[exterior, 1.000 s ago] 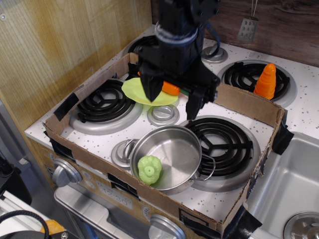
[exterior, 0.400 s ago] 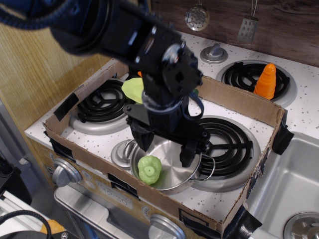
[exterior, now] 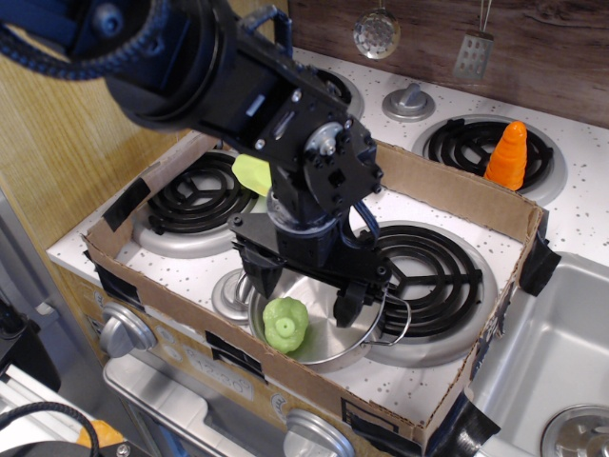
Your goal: Take broccoli out of pan
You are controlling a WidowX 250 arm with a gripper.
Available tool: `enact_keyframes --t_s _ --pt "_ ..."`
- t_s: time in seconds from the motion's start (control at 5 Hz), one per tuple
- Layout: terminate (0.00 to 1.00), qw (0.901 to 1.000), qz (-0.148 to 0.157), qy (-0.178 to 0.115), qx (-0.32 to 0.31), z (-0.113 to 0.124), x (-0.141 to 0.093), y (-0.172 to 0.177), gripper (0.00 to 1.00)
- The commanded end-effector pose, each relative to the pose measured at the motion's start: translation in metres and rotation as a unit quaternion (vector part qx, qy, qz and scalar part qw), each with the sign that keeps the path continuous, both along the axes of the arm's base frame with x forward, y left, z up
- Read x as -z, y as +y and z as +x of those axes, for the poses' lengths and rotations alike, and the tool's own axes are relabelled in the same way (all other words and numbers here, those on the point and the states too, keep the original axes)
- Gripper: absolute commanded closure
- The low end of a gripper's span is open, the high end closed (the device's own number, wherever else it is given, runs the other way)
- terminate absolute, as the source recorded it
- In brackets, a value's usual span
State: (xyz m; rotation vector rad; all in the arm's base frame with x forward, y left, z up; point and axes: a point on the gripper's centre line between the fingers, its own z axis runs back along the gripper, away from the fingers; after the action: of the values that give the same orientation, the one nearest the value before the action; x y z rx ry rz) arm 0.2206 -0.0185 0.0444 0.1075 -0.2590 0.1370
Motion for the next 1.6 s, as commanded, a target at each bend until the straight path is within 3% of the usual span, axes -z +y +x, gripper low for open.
enact_keyframes --t_s 0.0,0.4,0.6,1.0,1.4 --pt "0.00 0.9999 0.006 -0.008 -0.009 -0.005 0.005 0.004 0.00" --pt "0.00 0.9996 0.010 -0.027 0.000 -0.008 0.018 0.011 0.00" --pt "0.00 0.9994 0.016 -0.028 0.009 -0.006 0.021 0.013 1.00" --pt "0.00 0.9982 0.051 -0.028 0.017 -0.006 0.011 0.011 1.00" --pt "0.00 0.9988 0.043 0.007 0.024 0.002 -0.020 0.020 1.00"
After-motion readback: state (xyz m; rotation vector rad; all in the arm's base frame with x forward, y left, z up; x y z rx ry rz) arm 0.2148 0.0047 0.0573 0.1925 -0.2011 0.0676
